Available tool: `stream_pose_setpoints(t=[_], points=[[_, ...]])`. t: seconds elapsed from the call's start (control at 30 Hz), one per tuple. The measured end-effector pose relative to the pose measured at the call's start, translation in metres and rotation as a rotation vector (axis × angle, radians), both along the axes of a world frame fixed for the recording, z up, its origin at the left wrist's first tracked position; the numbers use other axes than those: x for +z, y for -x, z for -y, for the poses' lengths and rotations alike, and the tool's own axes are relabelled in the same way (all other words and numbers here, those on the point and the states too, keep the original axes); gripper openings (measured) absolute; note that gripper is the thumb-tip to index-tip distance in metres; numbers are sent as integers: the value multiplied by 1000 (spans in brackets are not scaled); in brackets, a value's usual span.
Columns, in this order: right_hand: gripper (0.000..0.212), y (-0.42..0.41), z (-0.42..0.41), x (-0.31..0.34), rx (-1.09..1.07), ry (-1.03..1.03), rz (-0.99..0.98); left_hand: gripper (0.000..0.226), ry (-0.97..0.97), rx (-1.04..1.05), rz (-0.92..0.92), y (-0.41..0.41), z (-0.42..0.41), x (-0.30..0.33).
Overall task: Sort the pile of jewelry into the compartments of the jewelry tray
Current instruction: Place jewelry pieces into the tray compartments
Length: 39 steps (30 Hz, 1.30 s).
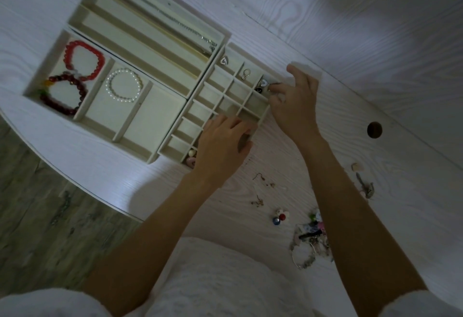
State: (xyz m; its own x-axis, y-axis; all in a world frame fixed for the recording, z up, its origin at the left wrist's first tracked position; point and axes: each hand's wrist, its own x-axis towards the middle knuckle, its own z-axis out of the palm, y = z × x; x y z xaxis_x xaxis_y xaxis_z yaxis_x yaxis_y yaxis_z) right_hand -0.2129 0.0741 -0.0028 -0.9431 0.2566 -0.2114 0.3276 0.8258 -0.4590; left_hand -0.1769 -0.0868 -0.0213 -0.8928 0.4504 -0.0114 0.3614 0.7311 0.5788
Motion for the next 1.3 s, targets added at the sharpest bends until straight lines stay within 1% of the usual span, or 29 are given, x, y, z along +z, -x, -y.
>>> stream_pose_setpoints(t=[0.17,0.37,0.43,0.5,0.57,0.67,0.7,0.77,0.83,0.87,0.93,1.0,1.07,1.13,1.2,1.3], points=[[31,-1,4,5,-32,52,17,24,-25,-6,-14,0,0,-1],[34,-33,-6,26,-40,68,-168,22,-20,-9,-23,0,1,-2],[34,-56,-13,33,-56,10,-223,20,-12,-22,-34,-1,2,-2],[32,-87,-24,36,-81,-36,-237,19,6,-46,-42,-1,3,-2],[26,-119,-31,35,-103,-12,-185,24,25,-72,-53,0,6,-2],[20,-165,-29,27,-94,73,-13,28,61,-121,-95,-3,9,2],[23,-175,-24,23,-77,97,47,30,74,-133,-110,-4,10,3],[36,-191,-7,14,-7,90,120,34,100,-158,-124,-7,13,6],[45,-195,9,5,45,51,143,34,102,-161,-121,-9,14,5],[46,-196,15,2,44,37,145,33,95,-155,-119,-12,14,5],[43,-195,22,-6,35,21,108,32,91,-127,-110,-13,14,4],[33,-197,24,-12,12,33,37,32,110,-109,-84,-14,12,4],[22,-200,20,-17,-56,44,-42,34,131,-102,-52,-13,11,4],[13,-202,14,-22,-155,39,-88,34,132,-110,-61,-13,11,4],[11,-201,9,-25,-192,24,-84,34,132,-108,-69,-14,12,4],[16,-194,7,-24,-128,-12,-66,35,133,-119,-81,-16,13,3]])
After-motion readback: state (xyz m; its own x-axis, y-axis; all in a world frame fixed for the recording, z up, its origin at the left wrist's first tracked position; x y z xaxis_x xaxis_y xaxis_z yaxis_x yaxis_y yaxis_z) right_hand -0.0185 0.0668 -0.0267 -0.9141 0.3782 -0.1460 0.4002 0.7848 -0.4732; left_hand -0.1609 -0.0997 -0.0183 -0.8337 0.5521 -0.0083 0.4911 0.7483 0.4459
